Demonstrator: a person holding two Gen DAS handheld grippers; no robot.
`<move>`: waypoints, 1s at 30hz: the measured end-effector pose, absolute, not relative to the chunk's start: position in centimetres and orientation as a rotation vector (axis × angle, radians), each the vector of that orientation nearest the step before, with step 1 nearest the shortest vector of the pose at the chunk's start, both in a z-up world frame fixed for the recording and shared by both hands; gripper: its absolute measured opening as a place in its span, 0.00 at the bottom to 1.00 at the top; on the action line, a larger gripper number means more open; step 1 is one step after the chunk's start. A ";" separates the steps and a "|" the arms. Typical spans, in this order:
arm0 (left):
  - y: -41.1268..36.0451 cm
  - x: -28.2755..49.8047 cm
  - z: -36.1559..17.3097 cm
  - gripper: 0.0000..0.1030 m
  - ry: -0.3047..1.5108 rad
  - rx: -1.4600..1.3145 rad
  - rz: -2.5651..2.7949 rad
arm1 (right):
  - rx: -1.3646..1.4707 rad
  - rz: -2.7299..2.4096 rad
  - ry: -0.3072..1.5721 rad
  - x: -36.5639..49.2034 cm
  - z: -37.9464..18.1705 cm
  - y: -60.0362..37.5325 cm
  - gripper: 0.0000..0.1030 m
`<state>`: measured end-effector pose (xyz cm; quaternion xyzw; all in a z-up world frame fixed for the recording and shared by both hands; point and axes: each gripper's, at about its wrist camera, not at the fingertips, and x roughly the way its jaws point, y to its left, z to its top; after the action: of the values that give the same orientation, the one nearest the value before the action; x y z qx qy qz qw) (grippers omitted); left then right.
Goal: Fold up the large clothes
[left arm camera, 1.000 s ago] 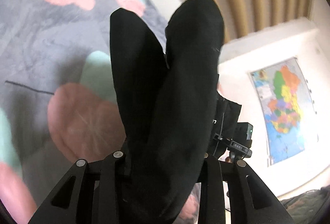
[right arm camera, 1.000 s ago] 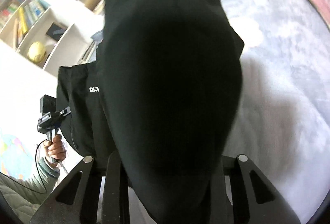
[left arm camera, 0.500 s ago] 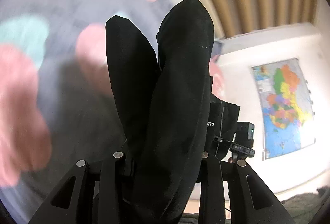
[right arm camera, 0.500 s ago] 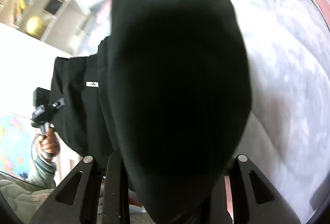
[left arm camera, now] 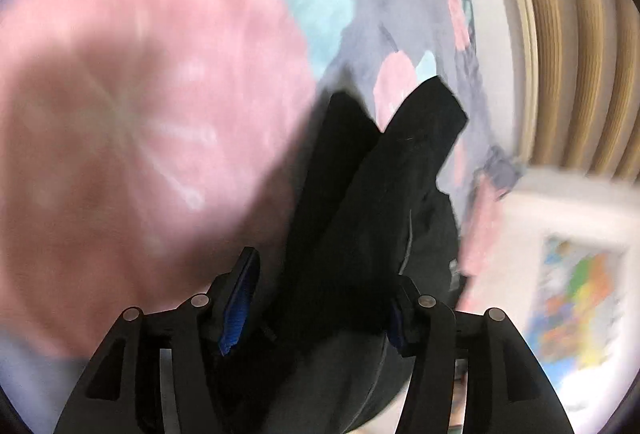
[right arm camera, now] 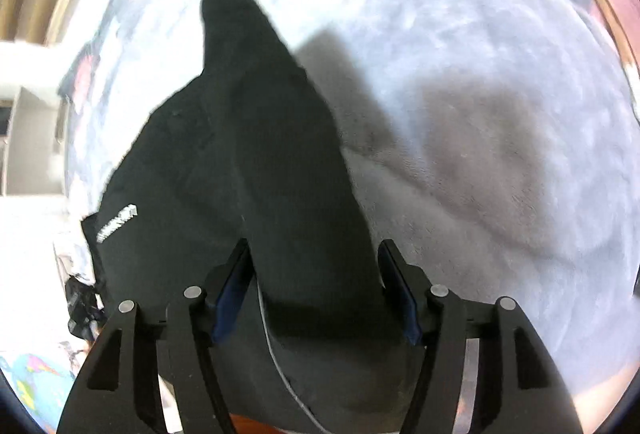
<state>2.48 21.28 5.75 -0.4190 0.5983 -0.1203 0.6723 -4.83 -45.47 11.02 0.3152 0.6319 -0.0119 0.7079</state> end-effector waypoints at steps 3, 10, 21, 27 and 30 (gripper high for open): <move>21.0 2.8 11.2 0.56 1.295 -0.660 -0.201 | 0.529 -0.131 1.383 -6.4 14.3 -44.7 0.67; 11.9 1.4 19.4 0.55 1.176 -0.314 -0.422 | 0.332 0.003 1.262 -5.0 20.0 -35.3 0.68; 0.1 -1.8 10.8 0.60 1.219 0.155 -0.268 | 0.131 -0.018 1.432 -3.6 9.9 -23.8 0.71; 0.9 -2.2 11.1 0.65 1.201 0.130 -0.252 | 0.074 -0.072 1.401 -2.9 9.6 -21.0 0.72; 1.5 -2.2 11.9 0.65 1.206 0.131 -0.276 | 0.097 -0.068 1.386 -5.7 10.1 -22.1 0.76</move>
<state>-2.21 1.47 11.92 0.0615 0.5647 -0.1294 0.8127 -5.71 -22.14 10.10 0.0445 0.6384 -0.0313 0.7678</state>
